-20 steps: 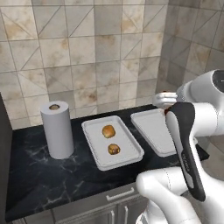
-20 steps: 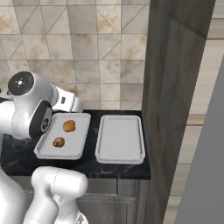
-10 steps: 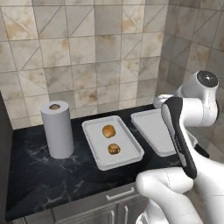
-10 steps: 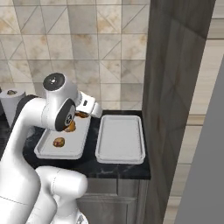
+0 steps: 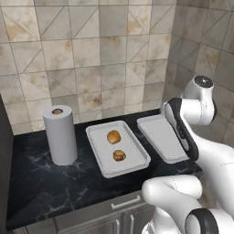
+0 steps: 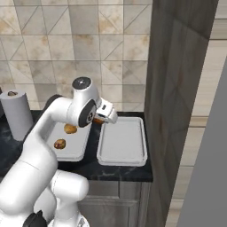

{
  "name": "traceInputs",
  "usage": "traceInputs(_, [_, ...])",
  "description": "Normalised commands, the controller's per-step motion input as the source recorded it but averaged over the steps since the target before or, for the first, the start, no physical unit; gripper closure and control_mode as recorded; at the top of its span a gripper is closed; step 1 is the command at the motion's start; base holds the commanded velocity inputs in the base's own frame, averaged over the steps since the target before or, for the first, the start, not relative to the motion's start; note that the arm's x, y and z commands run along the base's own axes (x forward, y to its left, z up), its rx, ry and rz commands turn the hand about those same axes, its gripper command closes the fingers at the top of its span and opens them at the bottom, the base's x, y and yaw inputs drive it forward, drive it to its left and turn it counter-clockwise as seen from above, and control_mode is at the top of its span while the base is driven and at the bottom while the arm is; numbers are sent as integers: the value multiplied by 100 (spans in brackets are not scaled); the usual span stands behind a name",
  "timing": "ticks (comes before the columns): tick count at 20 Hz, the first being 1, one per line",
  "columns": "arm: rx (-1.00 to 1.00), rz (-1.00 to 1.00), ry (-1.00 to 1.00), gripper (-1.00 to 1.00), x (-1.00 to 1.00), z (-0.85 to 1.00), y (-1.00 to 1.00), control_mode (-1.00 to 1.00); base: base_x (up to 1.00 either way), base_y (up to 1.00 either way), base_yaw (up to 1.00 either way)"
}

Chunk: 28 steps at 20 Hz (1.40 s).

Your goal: Place one potato and one chicken drumstick in each tupperware on the nearby counter, to pack two identical lunches.

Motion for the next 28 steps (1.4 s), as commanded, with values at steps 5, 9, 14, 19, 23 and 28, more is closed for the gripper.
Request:
traceInputs(5, [0,0,10,100,44,-50,-7,-100,0,0,0])
traceInputs(9, [0,-1,1,100,8,-48,-1,-100,0,0,0])
traceInputs(14, [0,-3,0,100,0,-42,-9,-100,0,0,0])
traceInputs(19, [0,-4,3,100,0,-45,-19,-100,0,0,0])
traceInputs(23, [0,-4,5,100,0,-44,-25,-100,0,0,0])
traceInputs(28, [0,-4,6,100,0,-36,-28,-100,0,0,0])
